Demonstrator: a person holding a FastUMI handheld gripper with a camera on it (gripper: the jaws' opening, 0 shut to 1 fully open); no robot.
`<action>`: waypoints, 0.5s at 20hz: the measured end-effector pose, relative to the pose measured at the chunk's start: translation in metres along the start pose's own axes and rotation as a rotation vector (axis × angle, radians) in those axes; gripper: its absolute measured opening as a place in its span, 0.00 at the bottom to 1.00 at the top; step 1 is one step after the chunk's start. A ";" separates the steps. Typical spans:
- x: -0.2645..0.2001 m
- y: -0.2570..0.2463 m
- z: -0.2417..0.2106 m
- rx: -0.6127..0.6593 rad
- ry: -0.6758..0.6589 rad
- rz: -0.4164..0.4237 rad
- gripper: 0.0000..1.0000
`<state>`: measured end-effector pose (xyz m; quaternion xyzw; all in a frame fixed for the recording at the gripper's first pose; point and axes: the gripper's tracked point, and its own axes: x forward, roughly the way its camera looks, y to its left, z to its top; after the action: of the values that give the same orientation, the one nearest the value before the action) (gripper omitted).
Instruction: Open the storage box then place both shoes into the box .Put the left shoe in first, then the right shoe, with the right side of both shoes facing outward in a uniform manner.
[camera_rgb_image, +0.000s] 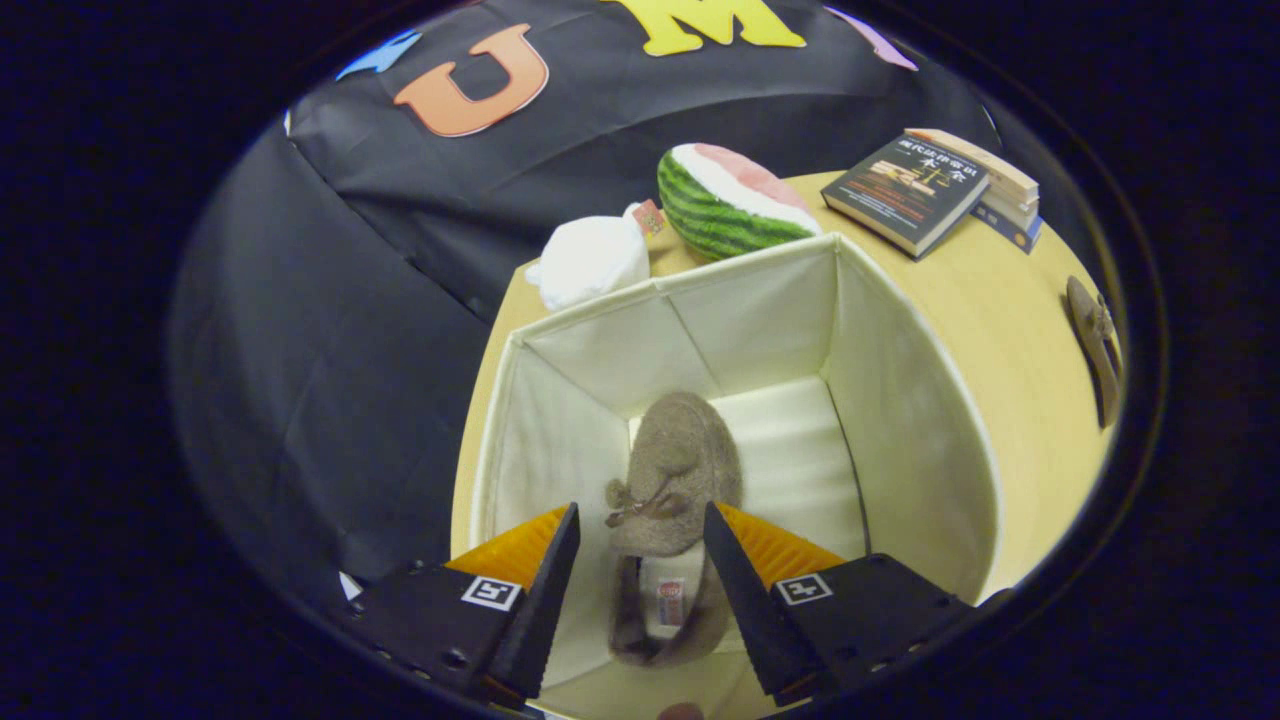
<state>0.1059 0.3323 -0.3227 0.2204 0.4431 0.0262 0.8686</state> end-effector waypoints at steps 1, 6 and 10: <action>-0.006 0.002 0.004 -0.010 -0.011 0.008 0.70; -0.053 0.001 0.029 -0.102 -0.115 0.023 0.88; -0.107 -0.014 0.053 -0.197 -0.234 0.027 0.96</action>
<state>0.0802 0.2749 -0.2199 0.1415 0.3312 0.0552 0.9313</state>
